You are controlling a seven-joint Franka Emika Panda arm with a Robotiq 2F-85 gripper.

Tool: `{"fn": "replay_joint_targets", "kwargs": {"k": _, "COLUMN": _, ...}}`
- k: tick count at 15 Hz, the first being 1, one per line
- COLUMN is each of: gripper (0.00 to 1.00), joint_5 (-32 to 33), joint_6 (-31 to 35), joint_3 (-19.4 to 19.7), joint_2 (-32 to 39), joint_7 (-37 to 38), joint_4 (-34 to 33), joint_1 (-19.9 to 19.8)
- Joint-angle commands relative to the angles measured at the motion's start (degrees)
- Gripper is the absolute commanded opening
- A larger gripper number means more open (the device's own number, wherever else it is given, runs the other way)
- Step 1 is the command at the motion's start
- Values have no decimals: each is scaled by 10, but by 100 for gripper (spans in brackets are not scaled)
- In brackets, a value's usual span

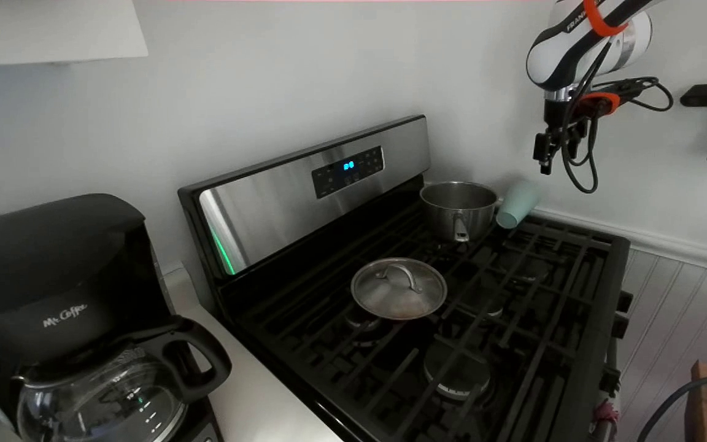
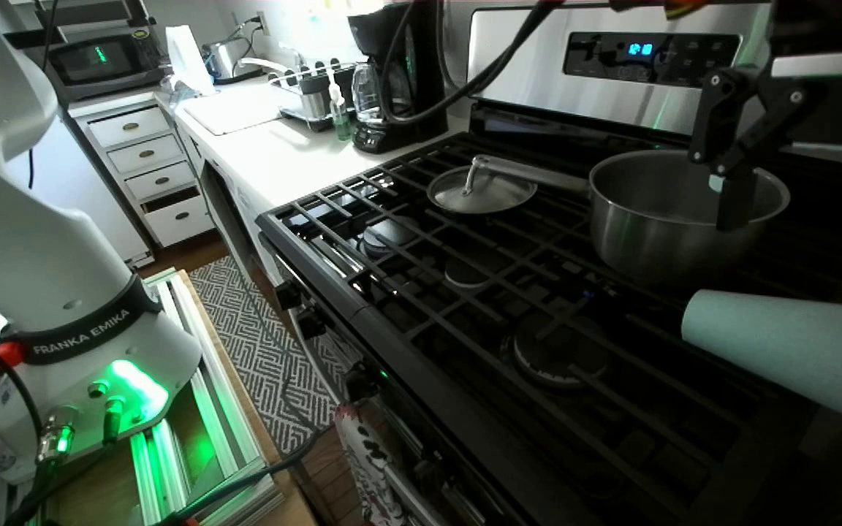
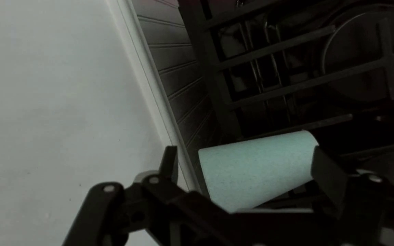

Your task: Put the cup in the pot

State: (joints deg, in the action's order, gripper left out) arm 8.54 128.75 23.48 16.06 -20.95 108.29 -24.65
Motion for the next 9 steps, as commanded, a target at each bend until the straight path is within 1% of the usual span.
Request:
{"fn": "replay_joint_targets", "kwargs": {"k": 1, "gripper": 100, "joint_5": -12, "joint_6": 38, "joint_3": -23, "joint_2": 41, "joint_7": -42, "joint_4": -14, "joint_1": -26}}
{"fn": "replay_joint_targets", "kwargs": {"k": 7, "gripper": 100, "joint_5": -27, "joint_6": 87, "joint_3": -46, "joint_2": 85, "joint_7": -56, "joint_4": -32, "joint_1": -53}}
{"fn": "replay_joint_targets", "kwargs": {"k": 8, "gripper": 100, "joint_5": -31, "joint_6": 94, "joint_3": -48, "joint_2": 90, "joint_7": -50, "joint_4": -36, "joint_1": -56}}
{"fn": "replay_joint_targets", "kwargs": {"k": 9, "gripper": 100, "joint_5": -24, "joint_6": 86, "joint_3": -44, "joint_2": 91, "joint_7": -37, "joint_4": -39, "joint_1": -54}}
